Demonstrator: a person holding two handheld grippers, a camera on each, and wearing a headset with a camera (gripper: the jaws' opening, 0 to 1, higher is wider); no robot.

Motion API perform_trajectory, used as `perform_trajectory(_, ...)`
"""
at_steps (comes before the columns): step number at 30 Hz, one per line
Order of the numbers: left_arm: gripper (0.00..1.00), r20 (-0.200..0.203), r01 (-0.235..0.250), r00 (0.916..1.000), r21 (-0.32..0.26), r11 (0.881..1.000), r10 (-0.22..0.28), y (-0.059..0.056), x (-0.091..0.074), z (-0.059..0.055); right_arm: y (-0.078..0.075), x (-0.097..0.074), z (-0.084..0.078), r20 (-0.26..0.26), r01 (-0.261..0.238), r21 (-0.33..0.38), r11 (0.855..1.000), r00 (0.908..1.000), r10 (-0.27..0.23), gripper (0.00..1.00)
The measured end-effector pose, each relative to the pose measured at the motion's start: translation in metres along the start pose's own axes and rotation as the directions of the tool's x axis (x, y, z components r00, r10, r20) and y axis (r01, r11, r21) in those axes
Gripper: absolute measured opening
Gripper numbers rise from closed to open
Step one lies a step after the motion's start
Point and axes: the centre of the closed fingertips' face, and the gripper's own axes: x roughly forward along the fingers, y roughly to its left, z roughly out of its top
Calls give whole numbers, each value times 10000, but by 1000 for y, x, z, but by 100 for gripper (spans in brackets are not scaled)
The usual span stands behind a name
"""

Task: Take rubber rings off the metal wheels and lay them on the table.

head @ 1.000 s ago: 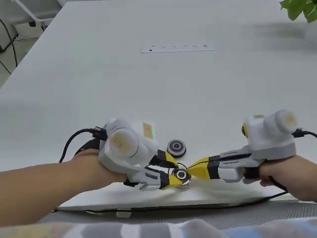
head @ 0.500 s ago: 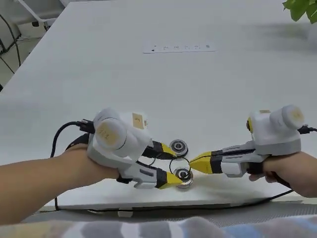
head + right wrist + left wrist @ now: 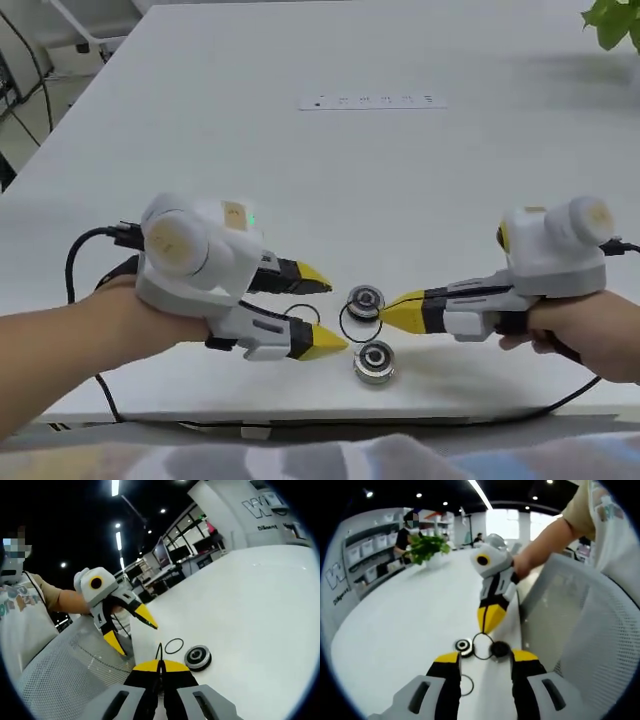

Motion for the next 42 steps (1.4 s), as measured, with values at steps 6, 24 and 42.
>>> perform_trajectory(6, 42, 27, -289, 9996, -152, 9995, 290, 7, -10, -6, -4, 8, 8, -27, 24, -174, 9998, 10000, -25, 0)
perform_trajectory(24, 51, 168, -1201, 9925, -599, 9909, 1213, 25, -41, -19, -9, 47, 18, -588, -206, -615, 9979, 9981, 170, 0)
perform_trajectory(42, 51, 80, -1532, 9880, -915, 9840, 1545, 28, -53, -33, -21, 73, 6, -1402, -24, -779, 9970, 9901, -85, 0)
